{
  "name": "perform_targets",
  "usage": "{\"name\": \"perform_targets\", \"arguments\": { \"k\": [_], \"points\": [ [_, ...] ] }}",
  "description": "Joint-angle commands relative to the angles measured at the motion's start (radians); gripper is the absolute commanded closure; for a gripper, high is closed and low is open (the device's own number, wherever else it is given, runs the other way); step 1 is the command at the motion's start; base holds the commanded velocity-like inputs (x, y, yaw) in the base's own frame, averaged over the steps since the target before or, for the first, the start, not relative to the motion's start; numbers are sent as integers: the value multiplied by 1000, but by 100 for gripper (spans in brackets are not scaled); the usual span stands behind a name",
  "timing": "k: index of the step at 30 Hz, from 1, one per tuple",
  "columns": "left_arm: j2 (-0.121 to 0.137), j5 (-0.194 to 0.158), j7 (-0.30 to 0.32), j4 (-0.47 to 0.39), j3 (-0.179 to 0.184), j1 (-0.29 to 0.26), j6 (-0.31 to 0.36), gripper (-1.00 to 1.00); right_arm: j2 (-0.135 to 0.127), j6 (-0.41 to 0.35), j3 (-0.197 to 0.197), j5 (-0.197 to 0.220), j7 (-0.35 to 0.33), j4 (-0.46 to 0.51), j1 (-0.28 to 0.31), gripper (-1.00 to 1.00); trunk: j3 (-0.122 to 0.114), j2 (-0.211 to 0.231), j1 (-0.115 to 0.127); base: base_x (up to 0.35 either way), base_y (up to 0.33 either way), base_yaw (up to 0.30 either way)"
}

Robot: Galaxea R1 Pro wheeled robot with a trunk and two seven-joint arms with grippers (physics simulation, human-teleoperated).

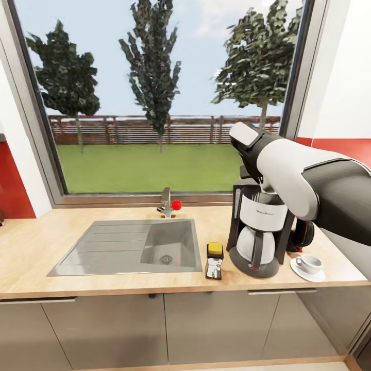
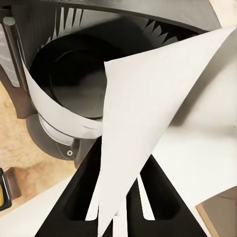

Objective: Set up a coffee station on the kitchen countertop: keep the coffee maker on the countertop, move the bottle of coffee from the kitchen shelf to the counter next to the coffee maker, place a paper coffee filter on top of the coffee maker, put the saucer next to the coffee maker with the coffee cup on the saucer, and place the electric kettle next to the coffee maker.

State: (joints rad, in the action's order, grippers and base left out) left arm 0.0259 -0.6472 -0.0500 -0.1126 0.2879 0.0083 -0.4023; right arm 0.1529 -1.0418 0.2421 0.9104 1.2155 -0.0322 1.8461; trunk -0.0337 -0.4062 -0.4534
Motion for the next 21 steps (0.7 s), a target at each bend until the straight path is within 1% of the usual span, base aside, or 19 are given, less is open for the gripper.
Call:
{"name": "perform_targets", "arguments": {
  "k": [1, 21],
  "points": [
    [0, -5, -5, -2, 8, 1, -1, -100, 0, -5, 8, 11, 6, -2, 0, 100, 3, -8, -4, 0, 0, 0],
    [0, -4, -5, -2, 10, 1, 0, -100, 0, -5, 8, 1, 6, -2, -11, 100, 66, -148, -81, 0, 0, 0]
  ]
}}
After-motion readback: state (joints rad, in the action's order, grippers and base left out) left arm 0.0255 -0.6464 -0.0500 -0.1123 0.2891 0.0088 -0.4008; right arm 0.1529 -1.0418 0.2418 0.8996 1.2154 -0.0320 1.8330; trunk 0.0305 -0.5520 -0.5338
